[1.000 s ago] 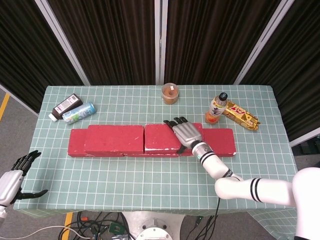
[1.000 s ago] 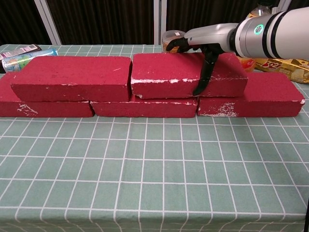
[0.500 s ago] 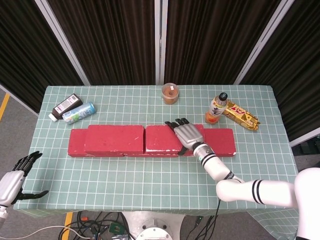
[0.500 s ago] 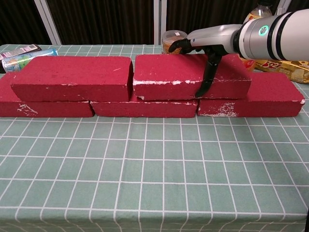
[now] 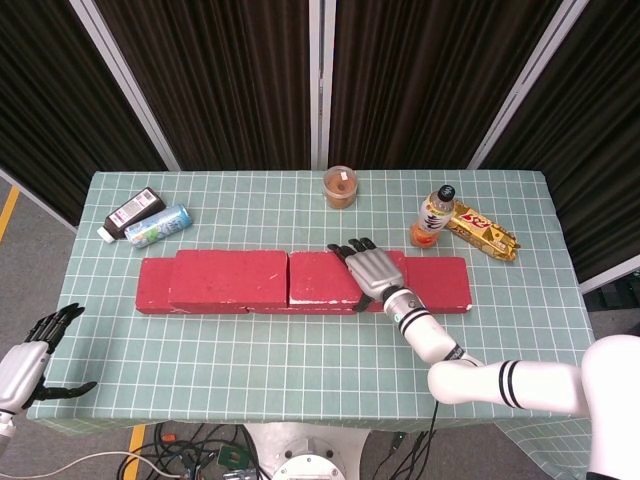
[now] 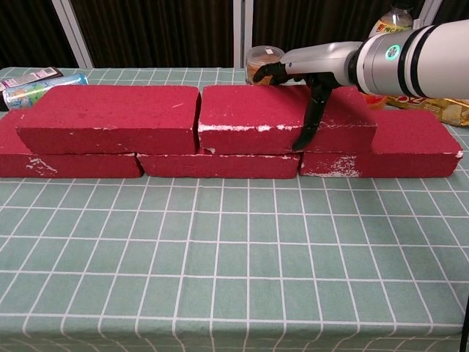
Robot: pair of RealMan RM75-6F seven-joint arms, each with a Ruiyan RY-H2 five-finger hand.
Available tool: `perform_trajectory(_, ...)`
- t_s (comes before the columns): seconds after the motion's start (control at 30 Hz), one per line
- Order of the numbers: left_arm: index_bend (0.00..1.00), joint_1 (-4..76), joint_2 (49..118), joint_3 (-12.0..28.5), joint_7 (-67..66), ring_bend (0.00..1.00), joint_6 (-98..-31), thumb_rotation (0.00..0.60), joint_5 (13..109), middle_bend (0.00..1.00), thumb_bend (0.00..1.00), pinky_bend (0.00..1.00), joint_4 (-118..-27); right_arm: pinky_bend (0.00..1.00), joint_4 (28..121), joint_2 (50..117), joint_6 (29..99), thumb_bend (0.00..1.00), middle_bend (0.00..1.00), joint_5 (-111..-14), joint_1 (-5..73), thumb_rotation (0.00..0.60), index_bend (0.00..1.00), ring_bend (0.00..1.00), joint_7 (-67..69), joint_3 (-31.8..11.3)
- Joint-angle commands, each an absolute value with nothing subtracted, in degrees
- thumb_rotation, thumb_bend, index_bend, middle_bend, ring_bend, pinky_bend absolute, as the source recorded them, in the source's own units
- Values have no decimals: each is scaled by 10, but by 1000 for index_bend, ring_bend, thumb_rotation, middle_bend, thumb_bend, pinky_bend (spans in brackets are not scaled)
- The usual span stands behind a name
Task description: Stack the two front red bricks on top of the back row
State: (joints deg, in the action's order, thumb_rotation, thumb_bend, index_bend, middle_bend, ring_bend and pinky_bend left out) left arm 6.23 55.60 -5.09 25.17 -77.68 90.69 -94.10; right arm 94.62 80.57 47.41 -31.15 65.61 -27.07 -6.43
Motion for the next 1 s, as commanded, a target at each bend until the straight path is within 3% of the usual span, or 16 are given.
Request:
perform_trajectory(0.03, 15, 62, 556, -51, 253, 0, -777, 600, 907, 0, 15, 0, -940, 0, 946, 807, 474, 13, 247, -310, 657, 600, 0, 0, -271, -65)
perform_trajectory(1.0, 15, 64, 555, -54, 256, 0, -771, 600, 907, 0, 15, 0, -939, 0, 939, 819, 470, 1, 222, -295, 664, 600, 0, 0, -279, -68)
